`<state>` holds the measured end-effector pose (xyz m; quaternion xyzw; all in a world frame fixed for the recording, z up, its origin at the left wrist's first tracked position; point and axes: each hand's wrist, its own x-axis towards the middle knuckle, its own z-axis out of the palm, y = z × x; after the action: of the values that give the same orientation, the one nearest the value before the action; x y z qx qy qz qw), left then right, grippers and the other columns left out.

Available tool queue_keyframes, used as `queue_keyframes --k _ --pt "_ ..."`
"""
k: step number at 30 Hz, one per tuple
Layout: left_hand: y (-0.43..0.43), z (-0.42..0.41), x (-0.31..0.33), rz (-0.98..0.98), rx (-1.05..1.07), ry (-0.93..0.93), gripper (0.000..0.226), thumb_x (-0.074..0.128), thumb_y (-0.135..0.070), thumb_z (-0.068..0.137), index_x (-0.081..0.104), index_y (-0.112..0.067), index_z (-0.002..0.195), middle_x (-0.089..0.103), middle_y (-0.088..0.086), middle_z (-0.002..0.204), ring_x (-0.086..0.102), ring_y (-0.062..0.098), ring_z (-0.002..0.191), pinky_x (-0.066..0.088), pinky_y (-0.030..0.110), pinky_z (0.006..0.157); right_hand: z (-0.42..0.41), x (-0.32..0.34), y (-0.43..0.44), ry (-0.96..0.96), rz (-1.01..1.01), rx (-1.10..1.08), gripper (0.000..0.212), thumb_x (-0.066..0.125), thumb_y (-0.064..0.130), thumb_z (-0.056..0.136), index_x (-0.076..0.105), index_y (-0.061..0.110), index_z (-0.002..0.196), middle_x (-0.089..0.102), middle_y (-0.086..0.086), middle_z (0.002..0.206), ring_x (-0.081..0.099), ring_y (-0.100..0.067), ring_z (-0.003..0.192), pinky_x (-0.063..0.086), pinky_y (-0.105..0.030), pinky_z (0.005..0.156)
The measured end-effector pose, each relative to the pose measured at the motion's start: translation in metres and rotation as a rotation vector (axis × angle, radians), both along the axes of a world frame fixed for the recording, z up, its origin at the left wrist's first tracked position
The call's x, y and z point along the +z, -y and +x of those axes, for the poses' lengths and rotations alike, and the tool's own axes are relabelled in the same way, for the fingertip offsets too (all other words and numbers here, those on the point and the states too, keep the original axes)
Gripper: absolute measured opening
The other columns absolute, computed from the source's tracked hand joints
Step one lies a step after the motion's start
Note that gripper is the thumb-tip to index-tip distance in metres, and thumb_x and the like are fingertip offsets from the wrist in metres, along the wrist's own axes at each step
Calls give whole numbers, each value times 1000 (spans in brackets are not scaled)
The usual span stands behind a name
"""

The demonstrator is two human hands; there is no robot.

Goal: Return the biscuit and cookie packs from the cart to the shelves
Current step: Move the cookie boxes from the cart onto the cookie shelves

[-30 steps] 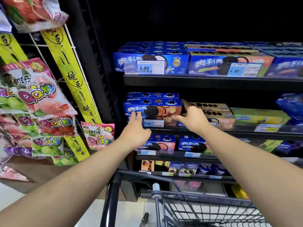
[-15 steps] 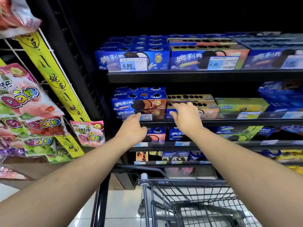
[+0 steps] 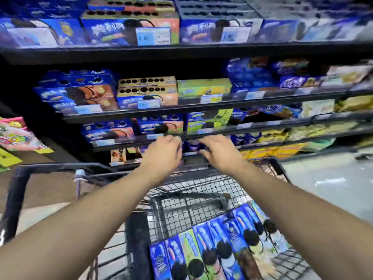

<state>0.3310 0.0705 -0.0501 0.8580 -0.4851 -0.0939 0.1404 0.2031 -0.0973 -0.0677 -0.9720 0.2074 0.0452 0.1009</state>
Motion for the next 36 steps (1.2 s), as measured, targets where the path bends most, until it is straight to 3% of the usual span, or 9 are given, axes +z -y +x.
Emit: queue_keyframes --k 10,17,20,23,26,28,30,32,36 --pt "68 -150 -118 301 -192 -241 13 49 -35 97 52 -24 103 62 4 113 61 30 107 52 40 86 -178 -117 44 -300 433 -258 63 63 44 96 43 18 150 52 -10 148 49 -27 133 38 -28 104" --pt "84 -213 -200 569 -224 -489 61 59 -48 94 39 -20 144 53 11 140 52 32 128 47 41 102 -244 -196 40 -327 1036 -653 84 76 45 85 36 17 154 48 -9 150 52 -20 133 45 -29 102" --pt "95 -216 -217 540 -163 -638 47 62 -35 91 52 -19 134 61 10 131 60 28 116 49 33 95 -259 -217 35 -389 1096 -628 87 77 52 82 41 16 152 59 -7 134 58 -17 122 48 -27 96" --pt "110 -211 -229 576 -28 -900 30 58 -31 80 63 -21 109 66 6 105 57 19 85 45 31 75 -274 -232 29 -402 1220 -664 91 79 40 84 31 17 157 45 -2 149 45 -13 135 39 -28 108" --pt "117 -210 -241 563 76 -995 22 47 -45 69 54 -26 75 53 -4 74 43 17 69 33 33 67 -280 -237 27 -349 1301 -721 87 78 40 84 33 19 156 52 2 130 53 -8 111 45 -21 80" --pt "118 -211 -246 545 93 -1033 39 39 -55 81 74 -38 75 66 1 65 59 13 58 42 40 62 -281 -239 26 -274 1376 -801 85 78 38 84 35 20 155 49 -6 140 50 -12 117 44 -21 81" --pt "120 -212 -248 529 90 -1129 43 32 -64 88 74 -54 83 74 5 101 68 0 71 49 39 76 -282 -240 23 -235 1392 -799 86 79 38 83 35 20 155 45 -7 143 45 -13 125 40 -25 96" --pt "124 -212 -247 595 68 -1154 63 29 -79 83 67 -45 121 59 -1 141 62 10 116 42 40 103 -284 -242 20 -218 1381 -786 86 80 40 83 35 23 155 43 -10 149 44 -17 134 38 -30 105" --pt "132 -215 -247 589 -45 -1006 86 33 -82 79 34 -38 153 21 -9 166 24 17 150 23 45 120 -288 -240 15 -159 1425 -795 90 81 44 80 33 29 155 38 -12 156 39 -22 143 35 -36 113"
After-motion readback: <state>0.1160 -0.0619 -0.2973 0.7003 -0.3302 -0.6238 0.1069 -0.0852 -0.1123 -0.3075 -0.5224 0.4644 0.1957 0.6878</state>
